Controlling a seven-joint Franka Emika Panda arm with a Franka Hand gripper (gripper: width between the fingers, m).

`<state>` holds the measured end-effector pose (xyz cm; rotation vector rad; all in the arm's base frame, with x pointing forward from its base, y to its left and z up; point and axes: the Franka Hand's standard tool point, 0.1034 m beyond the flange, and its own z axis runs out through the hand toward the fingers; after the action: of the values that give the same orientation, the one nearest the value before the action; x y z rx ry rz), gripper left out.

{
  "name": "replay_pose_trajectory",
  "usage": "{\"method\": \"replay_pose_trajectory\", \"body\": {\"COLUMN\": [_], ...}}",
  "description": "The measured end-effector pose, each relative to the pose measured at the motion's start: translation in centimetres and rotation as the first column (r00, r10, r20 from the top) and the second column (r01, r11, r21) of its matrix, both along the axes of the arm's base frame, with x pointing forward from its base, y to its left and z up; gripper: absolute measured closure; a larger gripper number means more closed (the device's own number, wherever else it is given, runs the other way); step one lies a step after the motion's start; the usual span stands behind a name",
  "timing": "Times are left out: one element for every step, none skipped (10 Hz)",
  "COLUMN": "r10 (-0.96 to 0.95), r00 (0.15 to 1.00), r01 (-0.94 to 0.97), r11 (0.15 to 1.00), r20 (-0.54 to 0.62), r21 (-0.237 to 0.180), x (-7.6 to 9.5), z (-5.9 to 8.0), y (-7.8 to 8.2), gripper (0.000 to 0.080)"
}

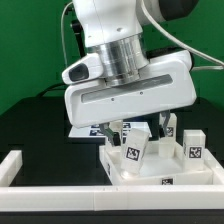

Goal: Assemble square table

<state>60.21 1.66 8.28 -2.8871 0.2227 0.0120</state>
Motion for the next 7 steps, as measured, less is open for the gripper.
{"method": "replay_pose_trajectory", "body": {"r10": [-0.026,-0.035,-0.042,-0.027,0.009,0.009,-0.002], "r00": [0.999,0.997,0.997,0.998,1.000,1.000,1.000], "r01": [0.025,0.033,0.041,0.025,-0.010,-0.010,0.002], "r11": [1.000,0.999,0.999,0.999,0.999,0.998,0.999], "r20": [-0.038,-0.068,-0.068,-0.055,-0.018,-0.010,-0.014], "r21": [-0.014,-0.032,-0.029,-0.035,-0.048,-0.055,-0.053], "x": [0.1,0.9,1.7,1.7,1.6,1.3,1.4], "z": [-0.1,-0.3,-0.6,-1.1,-1.6,-1.9,-1.9], "y": [0.2,0.4,0.2,-0.7,-1.7,-2.2,-1.9], "gripper": [0.0150,0.0150,0.0150,0.0150,0.0150,0.0150,0.0189]}}
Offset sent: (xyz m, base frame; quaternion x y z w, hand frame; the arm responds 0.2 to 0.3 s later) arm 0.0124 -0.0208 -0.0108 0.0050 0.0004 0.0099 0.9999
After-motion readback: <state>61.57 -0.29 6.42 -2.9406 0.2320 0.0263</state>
